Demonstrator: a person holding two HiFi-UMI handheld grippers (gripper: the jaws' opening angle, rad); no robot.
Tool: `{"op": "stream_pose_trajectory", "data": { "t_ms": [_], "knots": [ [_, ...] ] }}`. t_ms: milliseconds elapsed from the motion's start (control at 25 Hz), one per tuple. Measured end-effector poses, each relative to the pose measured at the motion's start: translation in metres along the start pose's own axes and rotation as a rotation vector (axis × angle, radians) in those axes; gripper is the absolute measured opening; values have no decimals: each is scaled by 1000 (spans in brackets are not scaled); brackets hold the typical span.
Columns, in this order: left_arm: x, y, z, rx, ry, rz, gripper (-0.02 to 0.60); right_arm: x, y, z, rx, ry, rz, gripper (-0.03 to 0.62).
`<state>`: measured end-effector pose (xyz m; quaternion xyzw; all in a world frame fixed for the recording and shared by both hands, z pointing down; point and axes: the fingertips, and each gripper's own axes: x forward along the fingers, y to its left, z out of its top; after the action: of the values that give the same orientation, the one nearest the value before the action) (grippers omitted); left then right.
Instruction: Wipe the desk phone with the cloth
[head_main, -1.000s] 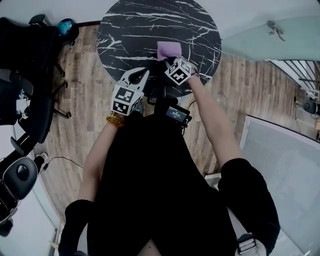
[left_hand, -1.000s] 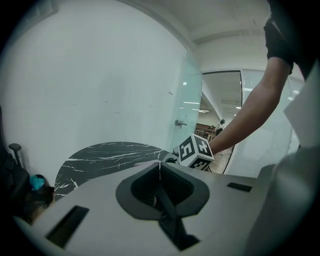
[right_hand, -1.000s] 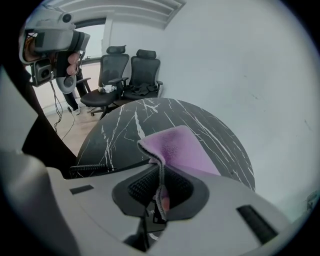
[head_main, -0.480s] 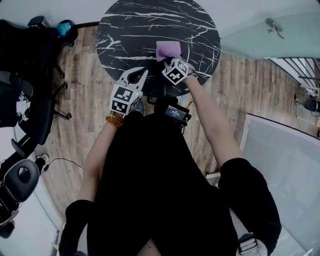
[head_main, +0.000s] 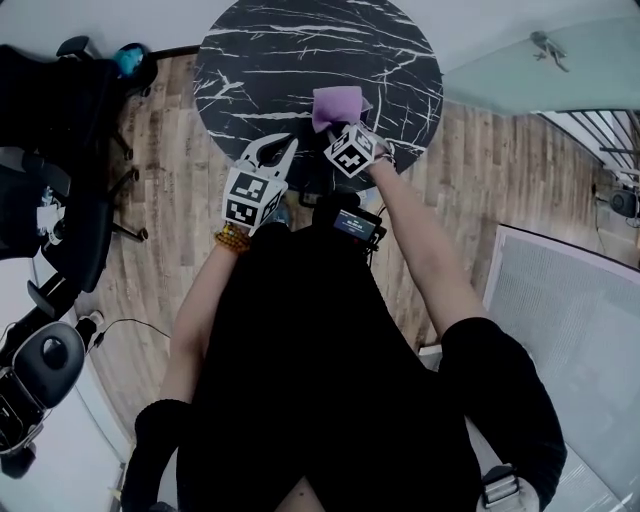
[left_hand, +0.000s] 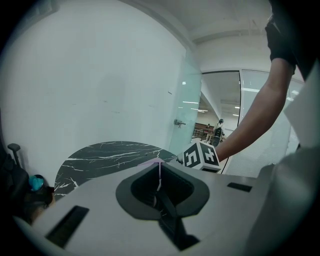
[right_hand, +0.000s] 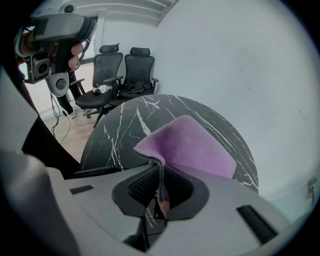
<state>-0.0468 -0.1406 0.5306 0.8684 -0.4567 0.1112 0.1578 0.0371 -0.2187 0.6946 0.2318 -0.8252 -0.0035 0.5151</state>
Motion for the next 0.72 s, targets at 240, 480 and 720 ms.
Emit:
{"op": "stream_pose_trajectory", "data": {
  "t_ms": [240,480,720],
  "knots": [
    [-1,0,-2,3,2,-1,21,1,8,-3,7,-10,0,50],
    [-4,1,-3,4,4,-2,21,0,15,-7,22,-8,6,49],
    [-5,2,-6,1,9,-2,21,0,21,-9,41,-7,9,49]
  ]
}}
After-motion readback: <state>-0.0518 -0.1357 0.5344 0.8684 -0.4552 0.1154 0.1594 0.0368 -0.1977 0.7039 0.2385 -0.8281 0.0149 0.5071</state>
